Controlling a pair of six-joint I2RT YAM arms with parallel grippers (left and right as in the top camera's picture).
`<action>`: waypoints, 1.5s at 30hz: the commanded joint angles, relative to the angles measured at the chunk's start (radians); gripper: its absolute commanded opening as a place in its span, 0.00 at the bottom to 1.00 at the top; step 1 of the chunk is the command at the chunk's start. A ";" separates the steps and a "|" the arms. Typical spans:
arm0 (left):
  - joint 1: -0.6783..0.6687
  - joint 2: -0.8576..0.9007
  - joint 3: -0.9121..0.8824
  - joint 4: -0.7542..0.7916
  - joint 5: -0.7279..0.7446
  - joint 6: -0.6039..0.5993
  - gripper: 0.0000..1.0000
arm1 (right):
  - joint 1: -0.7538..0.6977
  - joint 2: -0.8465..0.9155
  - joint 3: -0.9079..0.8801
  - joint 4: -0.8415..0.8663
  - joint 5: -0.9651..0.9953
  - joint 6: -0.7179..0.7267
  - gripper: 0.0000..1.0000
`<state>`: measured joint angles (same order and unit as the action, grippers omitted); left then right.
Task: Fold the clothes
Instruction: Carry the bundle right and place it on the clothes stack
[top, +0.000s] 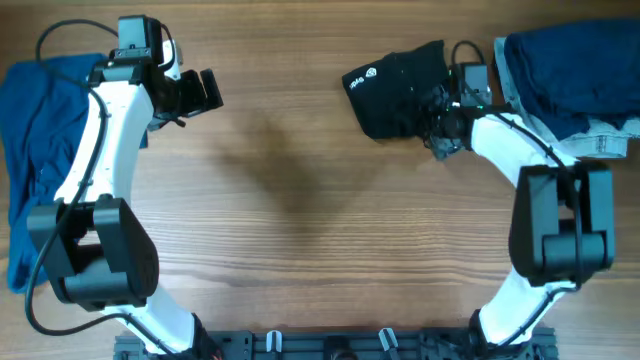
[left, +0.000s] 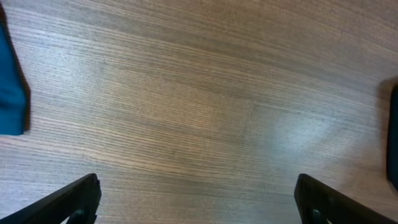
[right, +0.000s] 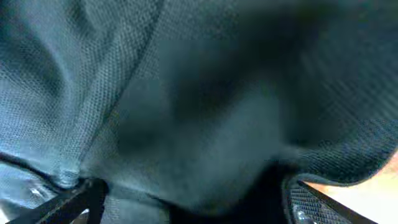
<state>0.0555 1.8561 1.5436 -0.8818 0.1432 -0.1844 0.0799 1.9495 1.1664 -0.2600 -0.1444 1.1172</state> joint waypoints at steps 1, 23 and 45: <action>0.008 0.012 -0.008 -0.001 -0.006 0.020 1.00 | 0.034 0.120 -0.014 0.058 0.009 -0.025 0.86; 0.008 0.012 -0.008 0.000 -0.005 0.011 1.00 | 0.029 -0.216 -0.011 0.038 -0.119 -0.328 0.04; 0.008 0.013 -0.008 0.004 -0.006 0.012 1.00 | -0.430 -0.304 0.352 0.018 -0.563 -0.638 0.04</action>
<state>0.0555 1.8561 1.5436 -0.8814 0.1432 -0.1848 -0.2398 1.6756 1.4597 -0.2798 -0.6144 0.5541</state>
